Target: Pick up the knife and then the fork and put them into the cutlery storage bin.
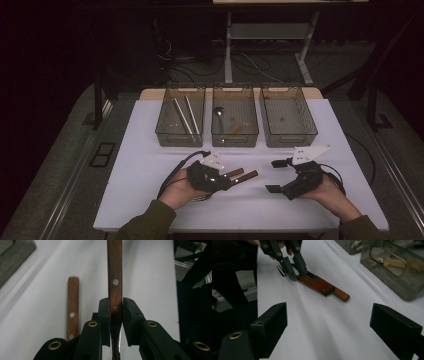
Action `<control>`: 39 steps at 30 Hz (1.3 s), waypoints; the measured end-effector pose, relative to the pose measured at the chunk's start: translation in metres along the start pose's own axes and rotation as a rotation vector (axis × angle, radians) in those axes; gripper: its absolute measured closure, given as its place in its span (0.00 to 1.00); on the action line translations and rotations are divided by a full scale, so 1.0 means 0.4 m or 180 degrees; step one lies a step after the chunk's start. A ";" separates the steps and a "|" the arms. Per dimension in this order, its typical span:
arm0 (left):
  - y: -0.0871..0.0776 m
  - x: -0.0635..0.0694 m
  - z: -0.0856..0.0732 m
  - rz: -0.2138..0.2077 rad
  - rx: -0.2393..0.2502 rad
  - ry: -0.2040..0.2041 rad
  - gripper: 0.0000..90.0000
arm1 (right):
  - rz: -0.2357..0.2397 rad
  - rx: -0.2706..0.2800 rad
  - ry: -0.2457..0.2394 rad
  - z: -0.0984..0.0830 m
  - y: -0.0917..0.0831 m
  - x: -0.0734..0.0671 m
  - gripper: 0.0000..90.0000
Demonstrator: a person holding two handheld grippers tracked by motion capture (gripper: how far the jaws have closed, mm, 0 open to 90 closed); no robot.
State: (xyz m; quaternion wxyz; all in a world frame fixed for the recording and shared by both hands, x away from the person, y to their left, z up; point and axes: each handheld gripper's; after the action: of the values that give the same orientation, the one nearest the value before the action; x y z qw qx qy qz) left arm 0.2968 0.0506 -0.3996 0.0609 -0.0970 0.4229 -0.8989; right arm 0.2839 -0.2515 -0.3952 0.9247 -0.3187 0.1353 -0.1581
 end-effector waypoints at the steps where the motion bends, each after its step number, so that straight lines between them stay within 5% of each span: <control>1: 0.000 0.003 0.011 -0.0025 -0.0011 0.0050 0.85 | 0.0051 -0.0012 -0.0060 0.012 0.003 -0.002 0.16; 5: 0.004 0.004 0.054 -0.0076 -0.0074 0.0208 0.85 | 0.0198 -0.0129 -0.0271 0.055 0.022 -0.014 0.19; 10: 0.018 -0.006 0.093 -0.0172 -0.0156 0.0352 0.85 | 0.0380 -0.0321 -0.0448 0.081 0.049 -0.008 0.35; 18: 0.026 0.001 0.135 -0.0278 -0.0321 0.0586 0.85 | 0.0582 -0.0603 -0.0559 0.084 0.074 0.002 0.66; 23: 0.028 0.010 0.142 -0.0309 -0.0387 0.0667 0.85 | 0.0651 -0.0682 -0.0616 0.082 0.074 -0.005 0.76; 32: 0.026 0.022 0.154 -0.0359 -0.0490 0.0799 0.85 | 0.0633 -0.0971 -0.0846 0.084 0.086 -0.027 0.83; 39: 0.025 0.012 0.141 -0.0410 -0.0351 0.0778 0.84 | 0.0623 -0.0984 -0.0756 0.082 0.085 -0.028 0.84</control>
State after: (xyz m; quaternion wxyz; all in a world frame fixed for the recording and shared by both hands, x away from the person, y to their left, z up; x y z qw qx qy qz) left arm 0.3053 0.0012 -0.3715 -0.0543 -0.0169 0.4688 -0.8815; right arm 0.2921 -0.2039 -0.3903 0.8852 -0.4584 0.0783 -0.0064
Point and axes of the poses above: each handheld gripper's, and its own axes: y roughly forward along the jaws, z roughly out of its top, x roughly to its right, and after that the axes turned 5 degrees about -x, right-handed
